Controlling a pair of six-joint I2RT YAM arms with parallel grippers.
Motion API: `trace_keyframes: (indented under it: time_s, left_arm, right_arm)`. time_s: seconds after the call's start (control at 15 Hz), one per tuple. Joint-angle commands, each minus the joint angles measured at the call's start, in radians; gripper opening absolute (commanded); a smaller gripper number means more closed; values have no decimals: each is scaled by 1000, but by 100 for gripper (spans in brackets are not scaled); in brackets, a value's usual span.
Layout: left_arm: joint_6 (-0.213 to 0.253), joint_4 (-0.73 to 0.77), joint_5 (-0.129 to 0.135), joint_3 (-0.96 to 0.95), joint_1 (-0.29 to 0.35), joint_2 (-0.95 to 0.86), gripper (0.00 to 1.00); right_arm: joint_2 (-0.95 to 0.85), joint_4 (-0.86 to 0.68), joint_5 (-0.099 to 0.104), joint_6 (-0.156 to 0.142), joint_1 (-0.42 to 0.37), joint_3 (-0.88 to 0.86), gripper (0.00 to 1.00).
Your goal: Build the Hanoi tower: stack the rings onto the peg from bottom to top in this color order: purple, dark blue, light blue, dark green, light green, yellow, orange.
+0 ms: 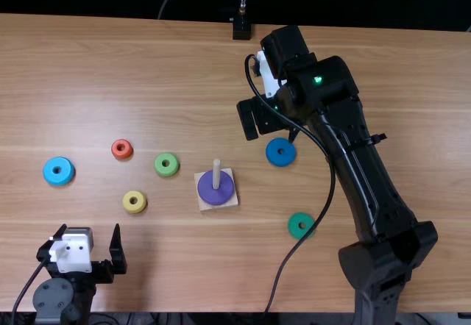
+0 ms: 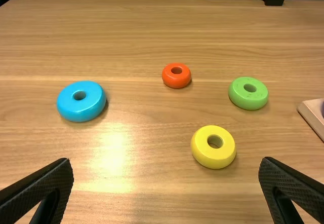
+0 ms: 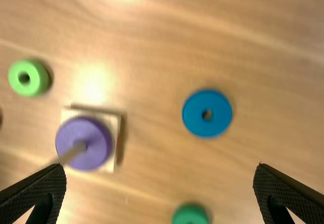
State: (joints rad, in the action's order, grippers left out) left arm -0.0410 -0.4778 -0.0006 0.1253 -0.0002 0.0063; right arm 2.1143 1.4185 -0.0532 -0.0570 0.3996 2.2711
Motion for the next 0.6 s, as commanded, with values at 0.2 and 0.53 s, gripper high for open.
trace_keyframes:
  time_s: [0.2, 0.53]
  left_arm:
    - [2, -67, -7, -116, -1, -6, 100]
    - [2, -65, -7, -116, -1, -6, 100]
  right_arm:
    - [-65, 37, 0, -4, -68, -211, 100]
    - [-60, -90, 2, -15, -74, -326, 100]
